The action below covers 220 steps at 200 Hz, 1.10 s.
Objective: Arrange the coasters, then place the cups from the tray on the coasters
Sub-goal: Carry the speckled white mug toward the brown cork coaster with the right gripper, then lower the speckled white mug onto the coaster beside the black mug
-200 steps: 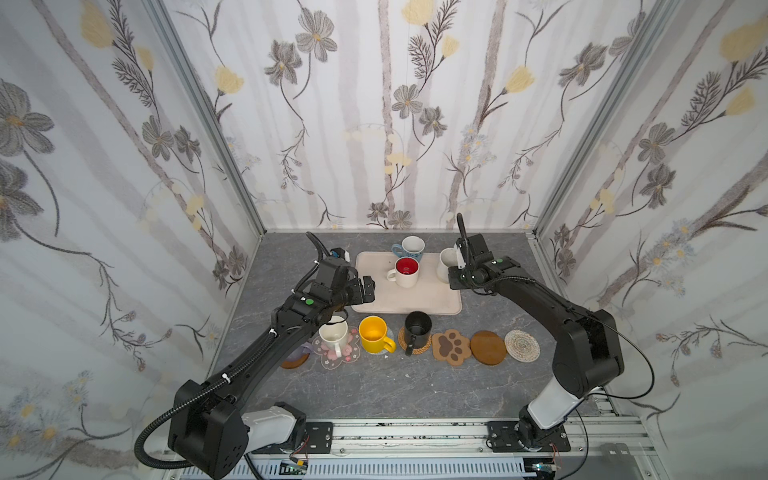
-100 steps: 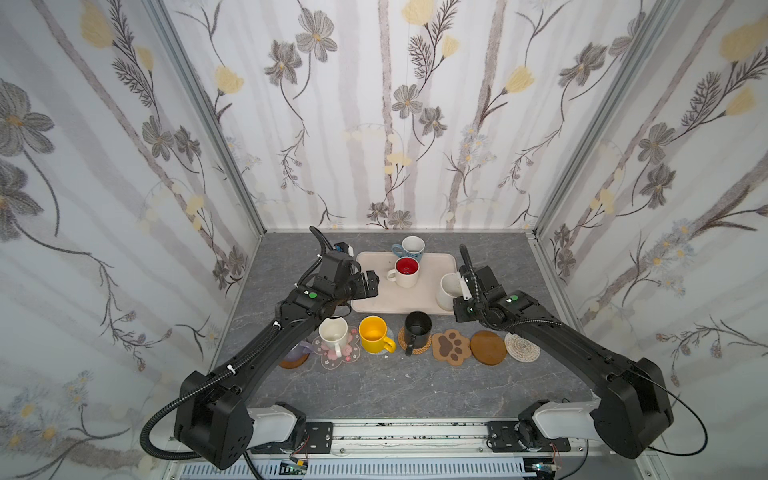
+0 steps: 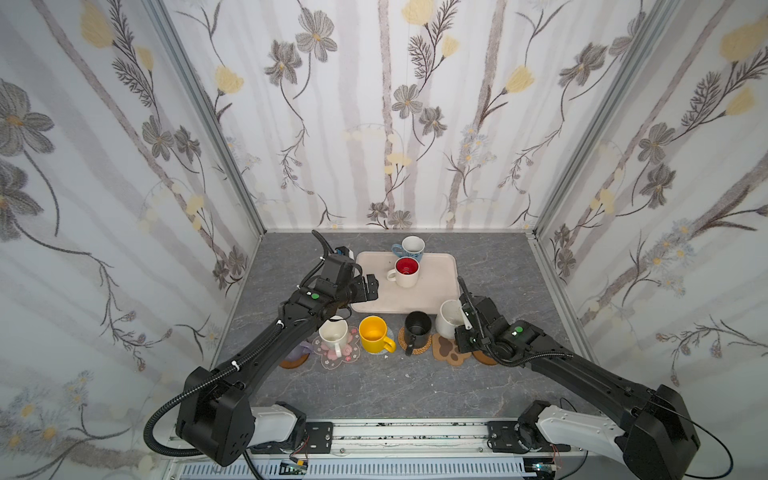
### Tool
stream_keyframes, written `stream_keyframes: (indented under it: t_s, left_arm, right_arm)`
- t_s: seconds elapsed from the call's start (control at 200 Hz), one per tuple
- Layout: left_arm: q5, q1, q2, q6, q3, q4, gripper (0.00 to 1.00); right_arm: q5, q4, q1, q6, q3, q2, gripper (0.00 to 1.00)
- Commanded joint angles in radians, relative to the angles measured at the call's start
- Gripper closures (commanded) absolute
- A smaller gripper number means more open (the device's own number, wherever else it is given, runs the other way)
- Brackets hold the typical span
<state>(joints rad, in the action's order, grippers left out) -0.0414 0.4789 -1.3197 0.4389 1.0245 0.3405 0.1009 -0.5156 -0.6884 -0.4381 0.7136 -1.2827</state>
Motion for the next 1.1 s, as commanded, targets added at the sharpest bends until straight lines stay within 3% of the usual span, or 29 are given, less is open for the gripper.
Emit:
stream_keyframes:
  t_s: [0.0,0.19,0.679,1.094]
  left_arm:
    - [0.004,0.0,-0.011,0.015,-0.007,-0.02,0.0]
    - [-0.003,0.002,-0.006,0.018,-0.014,-0.024,0.0]
    - [0.002,0.003,0.015,0.015,-0.027,-0.028,0.0]
    - [0.0,0.003,0.016,0.017,-0.026,-0.029,0.0]
  right_arm:
    - [0.026,0.08,-0.026,-0.054,-0.027,0.021,1.0]
    - [0.045,0.071,-0.076,-0.093,-0.068,0.043,1.0]
    - [0.058,0.075,-0.089,-0.115,-0.103,0.043,0.97]
    - [0.077,0.035,-0.098,-0.16,-0.101,0.157,0.96]
